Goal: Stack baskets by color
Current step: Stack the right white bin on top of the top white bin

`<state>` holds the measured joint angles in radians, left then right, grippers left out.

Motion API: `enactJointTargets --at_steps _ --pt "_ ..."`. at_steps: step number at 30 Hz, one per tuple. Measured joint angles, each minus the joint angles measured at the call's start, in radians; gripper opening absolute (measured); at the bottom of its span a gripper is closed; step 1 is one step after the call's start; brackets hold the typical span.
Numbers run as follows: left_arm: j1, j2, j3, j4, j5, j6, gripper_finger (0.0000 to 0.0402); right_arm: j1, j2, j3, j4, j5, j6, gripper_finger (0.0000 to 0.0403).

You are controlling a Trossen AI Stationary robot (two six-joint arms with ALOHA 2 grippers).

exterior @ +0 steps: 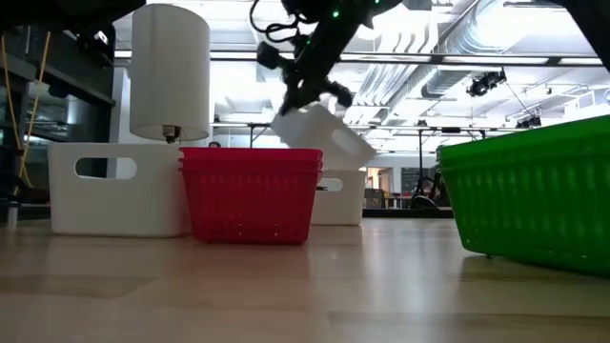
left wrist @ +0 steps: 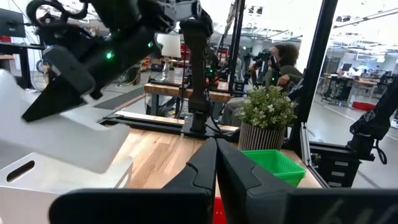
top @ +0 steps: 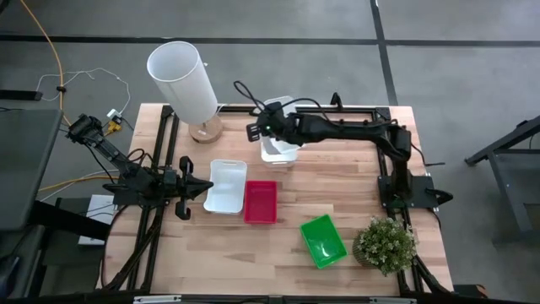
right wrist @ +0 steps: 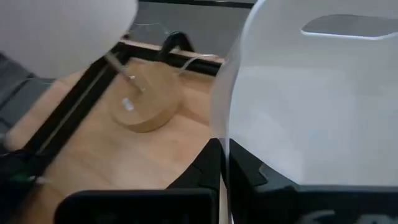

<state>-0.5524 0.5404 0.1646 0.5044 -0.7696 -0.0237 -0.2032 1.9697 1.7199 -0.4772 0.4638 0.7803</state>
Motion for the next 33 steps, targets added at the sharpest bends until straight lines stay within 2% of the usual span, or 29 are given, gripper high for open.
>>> enactJointTargets --at_steps 6,26,33 --pt "0.0 0.0 0.0 -0.007 0.0 0.0 0.0 -0.015 0.047 -0.001 -0.035 -0.031 0.026 0.0" --pt "0.0 0.0 0.0 -0.007 0.001 0.009 0.0 -0.039 0.039 0.0 -0.341 -0.007 0.094 0.0" --pt "0.0 0.0 0.0 -0.007 0.0 0.009 0.0 -0.06 0.054 0.0 -0.413 -0.075 0.094 0.0"
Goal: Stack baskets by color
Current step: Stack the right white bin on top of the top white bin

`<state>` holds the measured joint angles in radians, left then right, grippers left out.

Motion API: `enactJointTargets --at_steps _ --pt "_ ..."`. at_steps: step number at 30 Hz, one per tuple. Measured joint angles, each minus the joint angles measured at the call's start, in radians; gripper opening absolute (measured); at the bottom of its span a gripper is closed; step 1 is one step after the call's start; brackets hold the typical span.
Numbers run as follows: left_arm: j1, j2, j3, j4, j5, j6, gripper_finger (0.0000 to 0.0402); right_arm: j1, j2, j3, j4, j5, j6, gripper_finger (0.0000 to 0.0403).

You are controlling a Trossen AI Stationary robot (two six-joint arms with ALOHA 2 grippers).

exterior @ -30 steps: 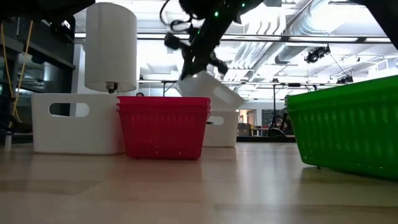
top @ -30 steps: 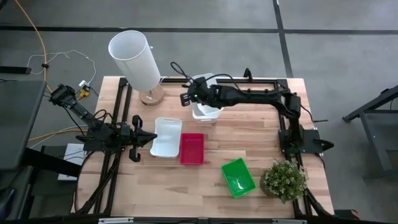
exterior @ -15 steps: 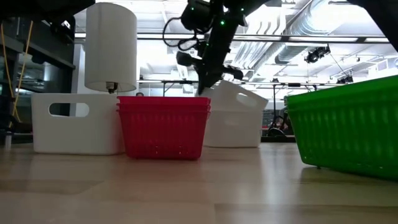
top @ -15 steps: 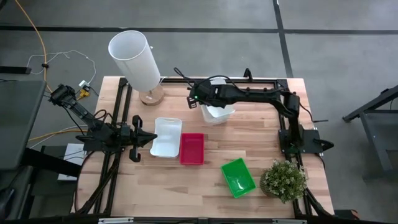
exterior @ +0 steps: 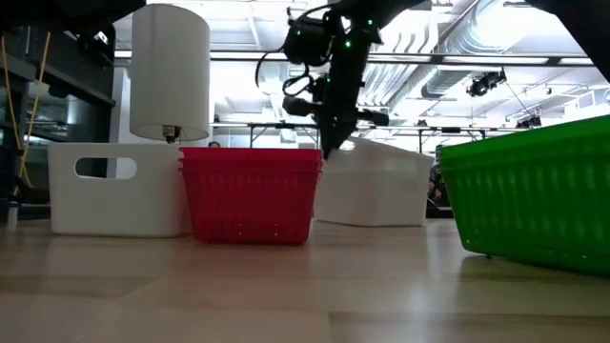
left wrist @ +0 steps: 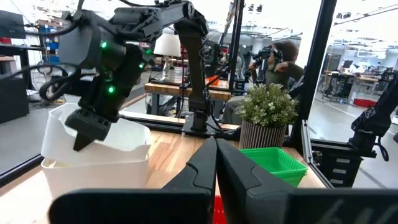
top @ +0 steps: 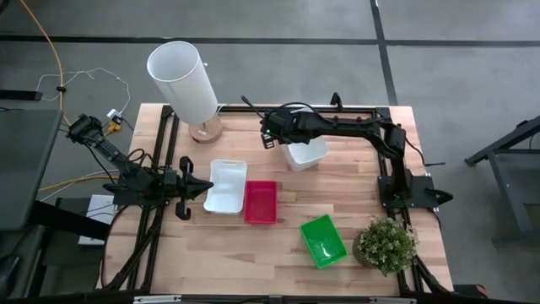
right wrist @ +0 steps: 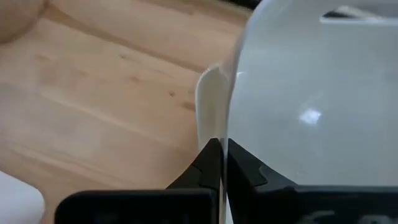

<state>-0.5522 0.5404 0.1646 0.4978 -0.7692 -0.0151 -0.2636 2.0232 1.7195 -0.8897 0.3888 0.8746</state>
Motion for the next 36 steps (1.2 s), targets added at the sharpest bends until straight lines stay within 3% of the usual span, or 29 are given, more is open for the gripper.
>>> enactJointTargets --at_steps 7,19,23,31,36 --pt "0.0 0.0 0.0 0.0 0.0 0.0 0.0 -0.016 0.025 0.001 -0.033 -0.059 -0.027 0.0" --pt "0.0 0.0 0.0 0.0 0.0 0.0 0.0 -0.017 0.025 0.001 -0.032 -0.05 -0.097 0.0005" --pt "0.0 0.0 0.0 0.0 0.0 0.0 0.0 -0.017 0.026 0.001 -0.03 -0.049 -0.151 0.0046" --pt "0.0 0.0 0.0 -0.001 0.0 0.0 0.0 -0.009 0.005 0.0 -0.038 -0.026 -0.246 0.0182" --pt "0.0 0.0 0.0 -0.009 0.0 0.0 0.0 0.004 -0.088 0.0 -0.098 0.009 -0.313 0.0221"
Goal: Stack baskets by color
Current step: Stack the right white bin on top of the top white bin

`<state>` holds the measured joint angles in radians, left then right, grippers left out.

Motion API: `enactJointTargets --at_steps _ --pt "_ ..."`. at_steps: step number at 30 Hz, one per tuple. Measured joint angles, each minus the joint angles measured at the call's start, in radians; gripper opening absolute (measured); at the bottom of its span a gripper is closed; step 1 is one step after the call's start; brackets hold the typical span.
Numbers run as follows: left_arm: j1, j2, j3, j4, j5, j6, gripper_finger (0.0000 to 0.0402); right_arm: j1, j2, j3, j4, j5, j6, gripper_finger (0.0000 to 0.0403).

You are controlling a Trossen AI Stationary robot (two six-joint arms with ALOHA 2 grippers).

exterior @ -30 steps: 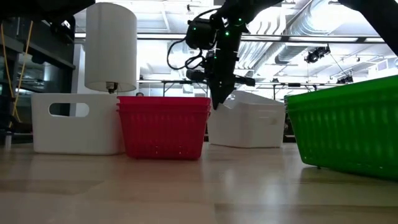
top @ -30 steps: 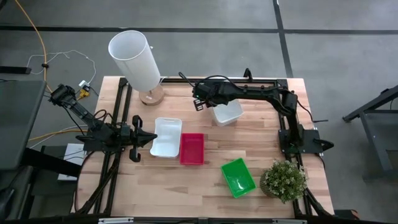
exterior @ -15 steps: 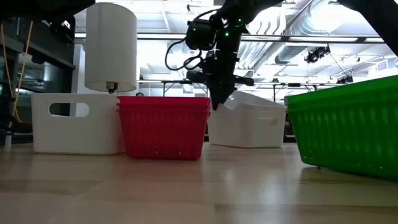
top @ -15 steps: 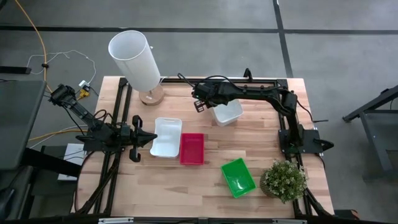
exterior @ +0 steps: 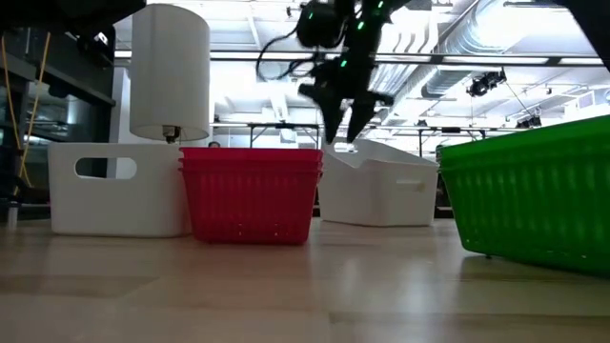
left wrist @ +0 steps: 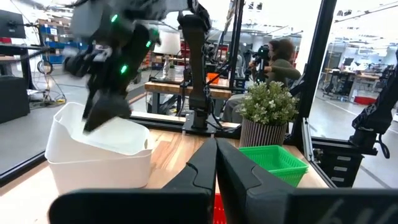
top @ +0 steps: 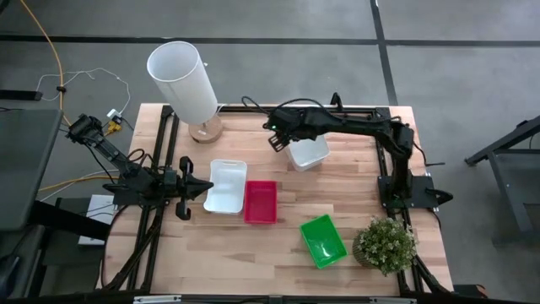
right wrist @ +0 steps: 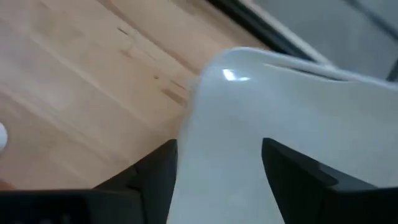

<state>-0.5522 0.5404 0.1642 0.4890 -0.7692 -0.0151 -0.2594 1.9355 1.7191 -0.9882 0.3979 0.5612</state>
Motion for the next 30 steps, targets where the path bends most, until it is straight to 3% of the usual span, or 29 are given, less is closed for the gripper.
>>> enactJointTargets --at_steps 6,12,15,25,30 --pt "0.0 0.0 0.0 -0.007 0.0 -0.008 0.0 0.099 -0.099 0.0 -0.175 -0.007 -0.075 0.0224" --pt "0.0 0.0 0.0 -0.007 0.0 -0.022 0.0 0.239 -0.061 0.0 -0.251 -0.053 -0.166 0.0224" --pt "0.0 0.0 0.0 -0.013 0.0 -0.035 0.0 0.281 -0.024 0.0 -0.262 0.018 -0.173 0.0224" --pt "0.0 0.0 0.0 -0.026 0.01 -0.044 0.0 0.275 -0.006 -0.001 -0.36 0.08 -0.128 0.0224" --pt "0.0 0.0 0.0 -0.03 0.018 -0.061 0.0 0.297 -0.043 -0.086 -0.267 0.082 -0.152 0.0224"
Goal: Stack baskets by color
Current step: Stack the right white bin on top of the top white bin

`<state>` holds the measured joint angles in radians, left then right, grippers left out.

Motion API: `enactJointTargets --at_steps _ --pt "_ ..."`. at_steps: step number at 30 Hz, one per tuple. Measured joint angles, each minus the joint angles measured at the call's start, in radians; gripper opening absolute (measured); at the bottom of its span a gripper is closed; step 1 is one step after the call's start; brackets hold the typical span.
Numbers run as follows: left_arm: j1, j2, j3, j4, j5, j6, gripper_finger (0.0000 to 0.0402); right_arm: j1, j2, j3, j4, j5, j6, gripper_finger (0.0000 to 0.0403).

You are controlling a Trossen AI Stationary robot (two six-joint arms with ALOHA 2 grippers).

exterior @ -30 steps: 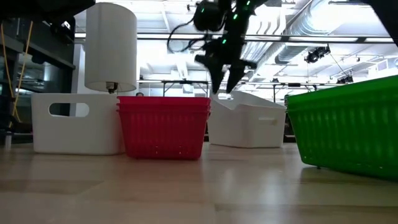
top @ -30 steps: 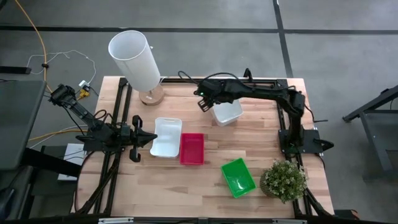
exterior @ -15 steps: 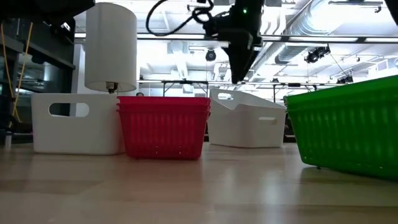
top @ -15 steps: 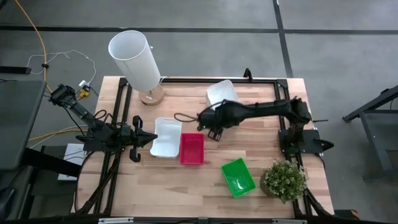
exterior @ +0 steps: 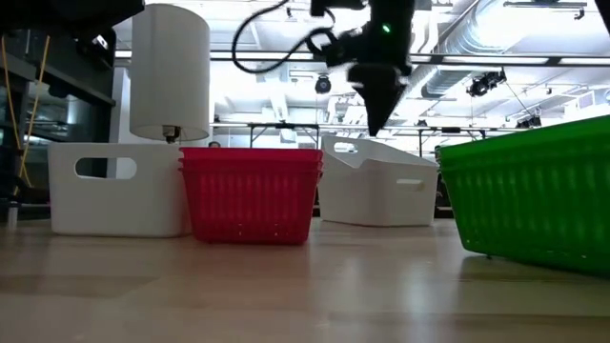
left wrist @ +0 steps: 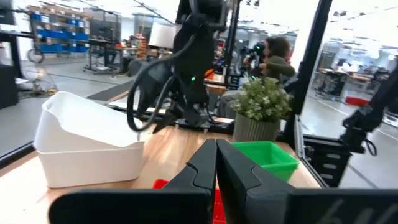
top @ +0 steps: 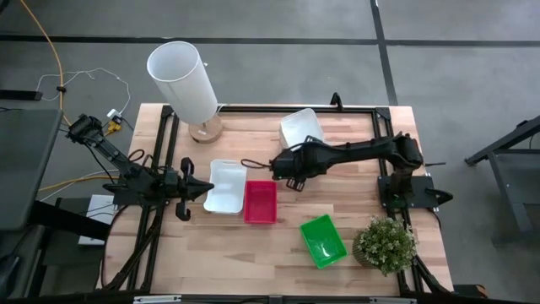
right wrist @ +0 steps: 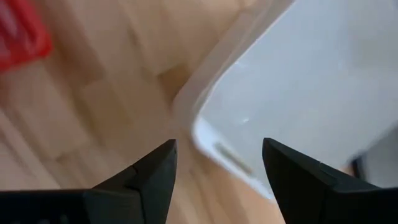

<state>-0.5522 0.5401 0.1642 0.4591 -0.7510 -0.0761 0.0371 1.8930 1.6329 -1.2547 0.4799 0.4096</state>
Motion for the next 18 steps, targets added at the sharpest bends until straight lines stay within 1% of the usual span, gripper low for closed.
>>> enactJointTargets --at_steps 2,4,6,9,14,18 --pt "0.0 0.0 0.0 -0.002 0.024 0.0 0.0 -0.002 -0.041 -0.101 0.076 -0.038 -0.023 0.0224" --pt "0.0 0.0 0.0 0.0 0.033 0.0 0.0 -0.014 -0.084 -0.178 0.169 -0.047 -0.022 0.0224" --pt "0.0 0.0 0.0 0.0 0.033 -0.001 0.0 -0.026 -0.127 -0.23 0.28 -0.07 -0.028 0.0224" --pt "0.0 0.0 0.0 0.001 0.032 -0.01 0.0 -0.037 -0.164 -0.275 0.407 -0.068 -0.052 0.0224" --pt "0.0 0.0 0.0 0.001 0.033 -0.016 0.0 -0.06 -0.149 -0.306 0.419 -0.098 -0.013 0.0224" --pt "0.0 0.0 0.0 0.001 0.033 -0.018 0.0 -0.059 -0.117 -0.308 0.424 -0.084 -0.001 0.0224"
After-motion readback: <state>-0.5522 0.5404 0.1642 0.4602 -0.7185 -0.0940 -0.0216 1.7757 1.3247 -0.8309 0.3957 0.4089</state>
